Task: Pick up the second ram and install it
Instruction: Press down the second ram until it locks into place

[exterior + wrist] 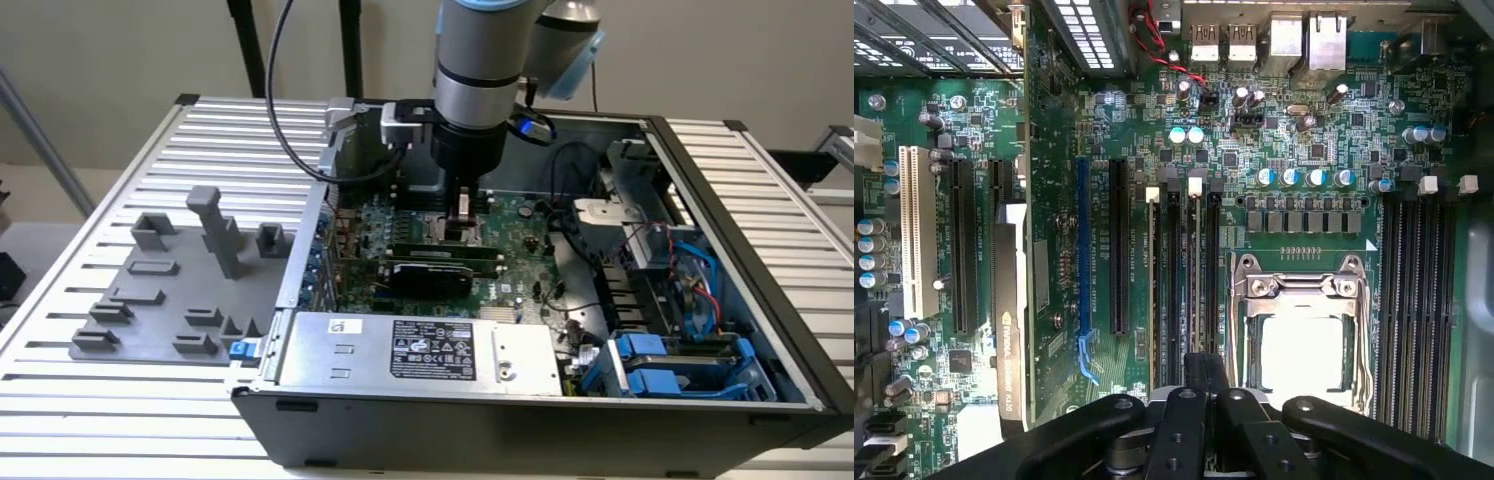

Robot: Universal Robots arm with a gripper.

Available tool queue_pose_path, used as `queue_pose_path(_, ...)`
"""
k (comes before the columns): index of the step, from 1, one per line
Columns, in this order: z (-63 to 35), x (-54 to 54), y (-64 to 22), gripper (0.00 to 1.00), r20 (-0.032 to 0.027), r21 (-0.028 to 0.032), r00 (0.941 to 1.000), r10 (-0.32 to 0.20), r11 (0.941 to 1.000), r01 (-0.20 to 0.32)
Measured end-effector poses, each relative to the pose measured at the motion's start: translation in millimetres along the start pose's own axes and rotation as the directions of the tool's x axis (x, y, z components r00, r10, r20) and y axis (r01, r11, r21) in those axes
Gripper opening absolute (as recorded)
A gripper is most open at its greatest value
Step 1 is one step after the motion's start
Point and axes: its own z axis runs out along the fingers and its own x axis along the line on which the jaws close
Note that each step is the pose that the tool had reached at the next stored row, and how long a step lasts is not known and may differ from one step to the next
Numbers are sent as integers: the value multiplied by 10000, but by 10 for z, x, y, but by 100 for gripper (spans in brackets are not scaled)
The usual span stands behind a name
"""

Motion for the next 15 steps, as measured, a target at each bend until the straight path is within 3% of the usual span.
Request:
queue_pose_path(5, 14, 1, 3, 0, -2, -1, 10000, -1, 10000, 1)
queue_pose_path(15, 188, 3, 23, 0, -14, -6, 10000, -2, 10000, 2)
